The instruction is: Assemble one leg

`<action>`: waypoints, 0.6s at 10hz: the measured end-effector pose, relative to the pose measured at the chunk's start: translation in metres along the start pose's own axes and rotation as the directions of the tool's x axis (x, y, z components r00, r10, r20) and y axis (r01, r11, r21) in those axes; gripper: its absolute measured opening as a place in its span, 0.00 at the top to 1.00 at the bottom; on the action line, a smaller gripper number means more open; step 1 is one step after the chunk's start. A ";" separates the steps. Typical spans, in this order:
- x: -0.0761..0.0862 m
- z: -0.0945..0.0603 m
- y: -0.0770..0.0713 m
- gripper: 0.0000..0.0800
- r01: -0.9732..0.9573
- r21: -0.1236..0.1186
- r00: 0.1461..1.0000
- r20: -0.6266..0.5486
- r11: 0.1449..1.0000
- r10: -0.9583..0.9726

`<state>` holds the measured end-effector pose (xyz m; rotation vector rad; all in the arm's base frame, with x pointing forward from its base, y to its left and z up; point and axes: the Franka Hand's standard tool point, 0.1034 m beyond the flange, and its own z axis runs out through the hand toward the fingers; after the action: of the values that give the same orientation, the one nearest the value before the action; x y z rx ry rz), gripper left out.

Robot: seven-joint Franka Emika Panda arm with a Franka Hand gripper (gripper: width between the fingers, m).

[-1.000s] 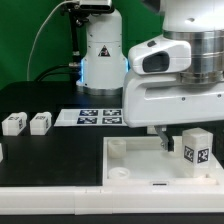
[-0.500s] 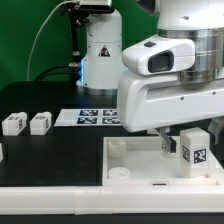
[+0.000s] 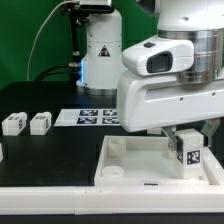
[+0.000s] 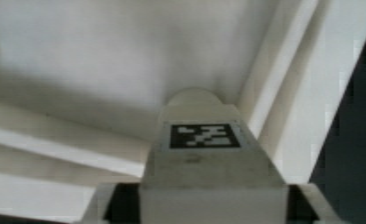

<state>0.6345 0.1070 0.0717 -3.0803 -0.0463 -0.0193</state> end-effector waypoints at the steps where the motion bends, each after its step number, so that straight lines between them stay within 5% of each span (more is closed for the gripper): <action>1: -0.002 0.000 -0.003 0.64 -0.151 0.001 0.989 -0.007 0.989 0.151; 6: -0.002 0.001 -0.008 0.64 -0.716 0.015 0.698 0.004 0.698 0.716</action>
Offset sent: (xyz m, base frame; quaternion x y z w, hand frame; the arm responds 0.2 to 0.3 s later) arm -0.0002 0.0028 -0.0001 -0.0080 0.0030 0.3550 0.9348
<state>0.6319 0.1148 0.0715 -2.8417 1.1495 0.0166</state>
